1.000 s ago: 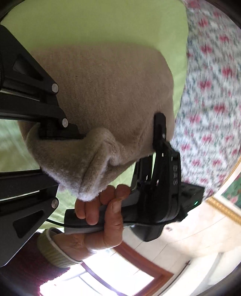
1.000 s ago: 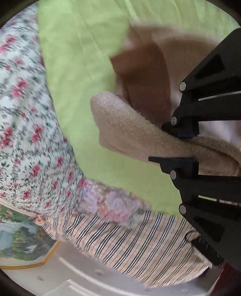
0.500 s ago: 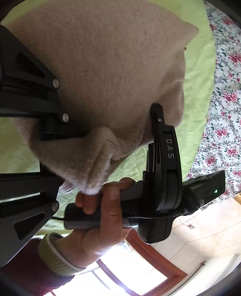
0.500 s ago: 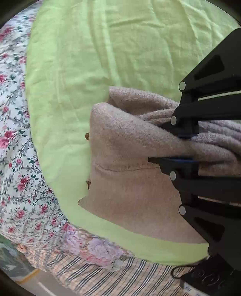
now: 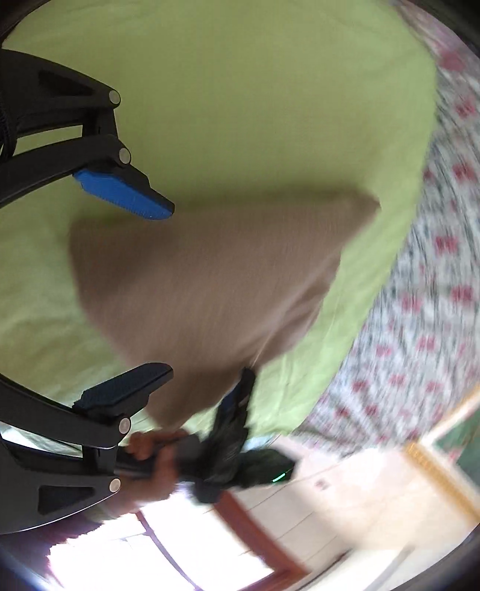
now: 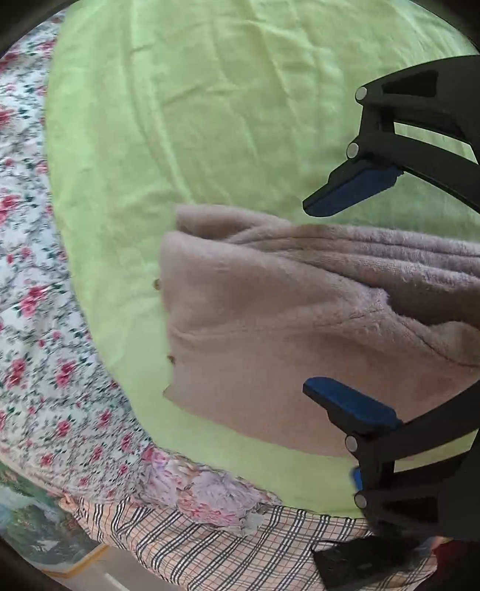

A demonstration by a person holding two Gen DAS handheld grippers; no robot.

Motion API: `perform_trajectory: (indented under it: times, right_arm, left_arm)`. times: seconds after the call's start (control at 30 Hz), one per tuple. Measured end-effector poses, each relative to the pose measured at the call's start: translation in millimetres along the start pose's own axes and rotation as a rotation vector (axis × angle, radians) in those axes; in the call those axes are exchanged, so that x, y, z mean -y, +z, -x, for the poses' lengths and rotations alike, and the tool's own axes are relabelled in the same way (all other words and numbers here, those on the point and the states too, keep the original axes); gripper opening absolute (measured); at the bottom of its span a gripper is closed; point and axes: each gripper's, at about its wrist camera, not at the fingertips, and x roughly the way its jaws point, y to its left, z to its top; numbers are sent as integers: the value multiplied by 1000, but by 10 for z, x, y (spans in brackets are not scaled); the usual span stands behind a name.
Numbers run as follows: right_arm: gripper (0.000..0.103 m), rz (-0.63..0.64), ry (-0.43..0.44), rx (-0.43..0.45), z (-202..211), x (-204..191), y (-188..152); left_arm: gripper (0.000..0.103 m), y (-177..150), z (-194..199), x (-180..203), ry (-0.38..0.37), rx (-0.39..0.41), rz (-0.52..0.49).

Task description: Fold small clothes

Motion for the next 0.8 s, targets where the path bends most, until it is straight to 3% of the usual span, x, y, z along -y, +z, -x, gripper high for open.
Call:
perform_trajectory:
  times: [0.13, 0.23, 0.3, 0.33, 0.37, 0.43, 0.5, 0.8]
  right_arm:
    - [88, -89, 69, -9, -129, 164, 0]
    - [69, -136, 120, -49, -266, 246, -18]
    - [62, -155, 189, -75, -375, 256, -53]
    - [51, -157, 200, -83, -399, 249, -75]
    - [46, -149, 194, -85, -413, 213, -103]
    - [40, -118, 169, -65, -361, 91, -136]
    - [37, -119, 187, -37, -270, -29, -173]
    - [35, -11, 396, -37, -371, -1081, -596]
  left_arm:
    - [80, 245, -244, -323, -92, -16, 117]
    - [80, 390, -557, -503, -126, -68, 174]
    - [81, 399, -725, -576, -147, -102, 192]
    - [78, 422, -821, -599, -171, -108, 191]
    - [73, 407, -821, -593, -178, -96, 177]
    - [53, 388, -812, -594, -189, -90, 165]
    - [45, 375, -704, -595, -204, -65, 165]
    - [44, 41, 754, -687, -73, 39, 57]
